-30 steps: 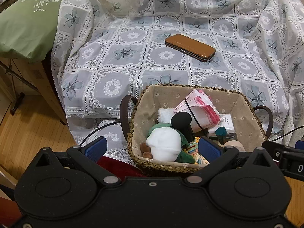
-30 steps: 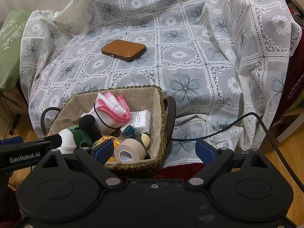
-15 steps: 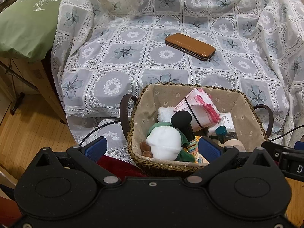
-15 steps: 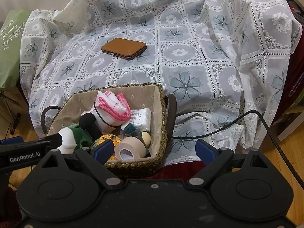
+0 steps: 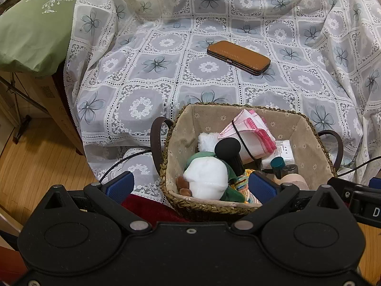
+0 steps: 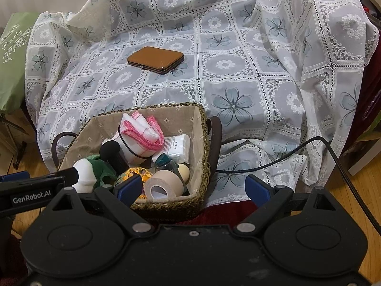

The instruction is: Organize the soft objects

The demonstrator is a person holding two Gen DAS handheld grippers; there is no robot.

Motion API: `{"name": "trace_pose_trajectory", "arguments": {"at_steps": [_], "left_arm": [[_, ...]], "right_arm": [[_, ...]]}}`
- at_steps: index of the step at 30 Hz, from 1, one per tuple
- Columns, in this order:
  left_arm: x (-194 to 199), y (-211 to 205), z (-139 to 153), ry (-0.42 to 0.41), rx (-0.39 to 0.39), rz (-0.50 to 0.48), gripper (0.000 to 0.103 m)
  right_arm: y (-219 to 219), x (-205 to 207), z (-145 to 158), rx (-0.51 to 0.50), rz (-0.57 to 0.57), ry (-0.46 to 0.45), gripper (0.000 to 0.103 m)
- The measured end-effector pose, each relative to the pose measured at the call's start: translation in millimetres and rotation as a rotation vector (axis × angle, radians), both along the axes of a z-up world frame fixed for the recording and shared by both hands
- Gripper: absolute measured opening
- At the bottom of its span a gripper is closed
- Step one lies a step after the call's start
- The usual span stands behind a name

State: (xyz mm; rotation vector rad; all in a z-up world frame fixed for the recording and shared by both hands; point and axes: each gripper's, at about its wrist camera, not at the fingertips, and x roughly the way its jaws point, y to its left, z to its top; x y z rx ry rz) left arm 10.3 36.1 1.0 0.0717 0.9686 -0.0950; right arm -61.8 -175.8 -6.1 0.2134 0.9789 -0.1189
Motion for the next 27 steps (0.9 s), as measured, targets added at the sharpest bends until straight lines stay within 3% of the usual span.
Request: {"name": "trace_pose_trajectory", "arguments": {"at_steps": [27], "left_arm": [[-1.6, -1.3, -0.1, 0.002, 0.016, 0.004, 0.099]], "right_arm": [[0.1, 0.6, 0.0, 0.001, -0.001, 0.002, 0.093]]}}
